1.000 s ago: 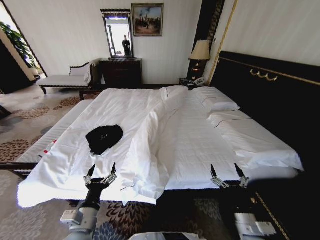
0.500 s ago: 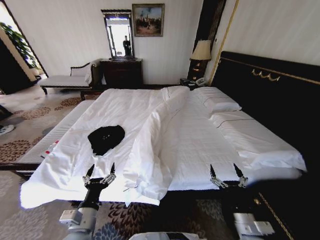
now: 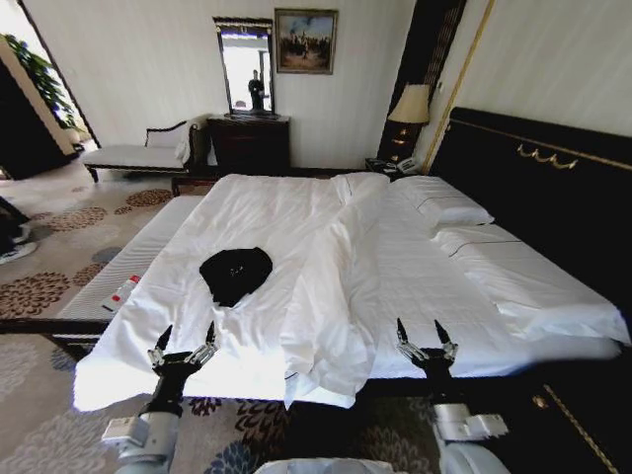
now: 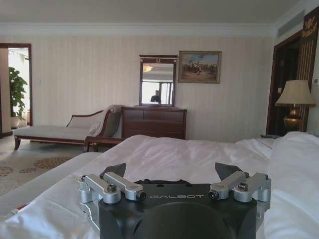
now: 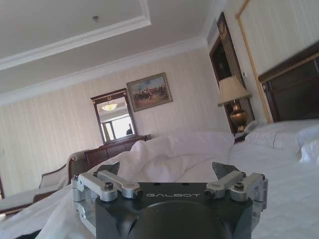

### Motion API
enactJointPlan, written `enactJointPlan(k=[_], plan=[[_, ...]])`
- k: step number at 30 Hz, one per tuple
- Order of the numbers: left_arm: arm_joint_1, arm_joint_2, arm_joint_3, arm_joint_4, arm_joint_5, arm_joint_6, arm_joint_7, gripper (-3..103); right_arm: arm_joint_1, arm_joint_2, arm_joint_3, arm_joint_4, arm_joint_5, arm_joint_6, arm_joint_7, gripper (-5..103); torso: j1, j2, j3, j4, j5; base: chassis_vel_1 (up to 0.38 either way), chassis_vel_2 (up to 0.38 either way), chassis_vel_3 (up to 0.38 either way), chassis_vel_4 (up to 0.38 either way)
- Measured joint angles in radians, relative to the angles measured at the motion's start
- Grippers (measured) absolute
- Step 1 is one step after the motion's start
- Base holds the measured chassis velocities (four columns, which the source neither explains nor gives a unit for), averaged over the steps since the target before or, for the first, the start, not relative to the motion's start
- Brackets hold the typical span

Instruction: Fold the clothes on the bed.

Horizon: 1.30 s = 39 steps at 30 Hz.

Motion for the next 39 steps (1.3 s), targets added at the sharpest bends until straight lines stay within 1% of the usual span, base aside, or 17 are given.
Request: enactJointPlan(k=[1, 2, 5, 6, 10, 11, 12, 13, 15, 17, 19, 21, 22, 26, 30, 33, 39], plan=[[0.005, -0.005, -0.007, -0.006, 0.004, 0.002, -0.001, 100, 0.02, -0.017, -0.023, -0.001, 0.048, -0.023, 0.015, 100, 0.0, 0.0, 0.0, 0.0, 0.0006, 0.0, 0.0, 0.0, 0.0], [0.01, -0.011, -0.015, -0.01, 0.007, 0.003, -0.003, 100, 0.04, -0.037, -0.044, -0.001, 0.11, -0.051, 0.03, 100, 0.0, 0.0, 0.0, -0.0003, 0.0004, -0.062, -0.047, 0.038, 0.02], [0.023, -0.03, -0.035, -0.018, 0.017, 0.003, -0.005, 100, 0.114, -0.093, -0.09, 0.012, 0.294, -0.137, 0.081, 100, 0.0, 0.0, 0.0, 0.0001, -0.0001, -0.055, -0.036, 0.026, 0.009], [0.023, -0.03, -0.035, -0.018, 0.017, 0.003, -0.005, 100, 0.114, -0.093, -0.09, 0.012, 0.294, -0.137, 0.081, 100, 0.0, 0.0, 0.0, 0.0001, -0.0001, 0.0, 0.0, 0.0, 0.0], [0.039, -0.059, -0.042, -0.026, 0.041, 0.003, -0.007, 100, 0.209, -0.158, -0.137, 0.046, 0.49, -0.256, 0.164, 100, 0.0, 0.0, 0.0, 0.0001, -0.0009, 0.0, 0.0, 0.0, 0.0], [0.039, -0.059, -0.042, -0.026, 0.041, 0.003, -0.007, 100, 0.209, -0.158, -0.137, 0.046, 0.49, -0.256, 0.164, 100, 0.0, 0.0, 0.0, 0.0001, -0.0009, 0.0, 0.0, 0.0, 0.0], [0.042, -0.067, -0.042, -0.028, 0.048, 0.003, -0.007, 100, 0.234, -0.175, -0.151, 0.056, 0.53, -0.294, 0.195, 100, 0.0, 0.0, 0.0, 0.0001, -0.001, 0.0, 0.0, 0.0, 0.0], [0.045, -0.075, -0.042, -0.031, 0.054, 0.003, -0.007, 100, 0.256, -0.189, -0.164, 0.061, 0.549, -0.327, 0.22, 100, 0.0, 0.0, 0.0, 0.0002, -0.0008, 0.0, 0.0, 0.0, 0.0], [0.053, -0.088, -0.044, -0.036, 0.066, 0.002, -0.007, 100, 0.294, -0.214, -0.197, 0.055, 0.539, -0.371, 0.257, 100, 0.0, 0.0, 0.0, 0.0, -0.0007, 0.0, 0.0, 0.0, 0.0], [0.057, -0.094, -0.046, -0.037, 0.071, 0.001, -0.007, 100, 0.31, -0.225, -0.214, 0.047, 0.525, -0.381, 0.272, 100, 0.0, 0.0, 0.0, 0.0, -0.0004, 0.0, 0.0, 0.0, 0.0], [0.066, -0.108, -0.054, -0.042, 0.08, -0.004, -0.007, 100, 0.348, -0.25, -0.267, 0.031, 0.493, -0.414, 0.322, 100, 0.0, 0.0, 0.0, -0.0001, -0.0001, 0.0, 0.0, 0.0, 0.0], [0.074, -0.116, -0.06, -0.048, 0.085, -0.006, -0.007, 100, 0.375, -0.272, -0.304, 0.015, 0.472, -0.431, 0.348, 100, 0.0, 0.0, 0.0, 0.0, -0.0003, 0.0, 0.0, 0.0, 0.0], [0.074, -0.116, -0.06, -0.048, 0.085, -0.006, -0.007, 100, 0.375, -0.272, -0.304, 0.015, 0.472, -0.431, 0.348, 100, 0.0, 0.0, 0.0, 0.0, -0.0003, 0.0, 0.0, 0.0, 0.0], [0.082, -0.133, -0.065, -0.054, 0.098, -0.009, -0.007, 100, 0.429, -0.314, -0.369, -0.038, 0.437, -0.44, 0.361, 100, 0.0, 0.0, 0.0, 0.0, -0.0006, 0.0, 0.0, 0.0, 0.0], [0.088, -0.147, -0.059, -0.054, 0.119, -0.014, -0.007, 100, 0.463, -0.323, -0.405, -0.052, 0.439, -0.44, 0.362, 100, 0.0, 0.0, 0.0, -0.0002, -0.0004, 0.0, 0.0, 0.0, 0.0], [0.092, -0.154, -0.054, -0.054, 0.132, -0.018, -0.007, 100, 0.482, -0.32, -0.421, -0.052, 0.453, -0.436, 0.362, 100, 0.0, 0.0, 0.0, -0.0001, -0.0005, 0.0, 0.0, 0.0, 0.0], [0.102, -0.165, -0.056, -0.055, 0.141, -0.025, -0.007, 100, 0.517, -0.282, -0.431, -0.061, 0.478, -0.383, 0.342, 100, 0.0, 0.0, 0.0, 0.0, -0.0004, 0.0, 0.0, 0.0, 0.0]])
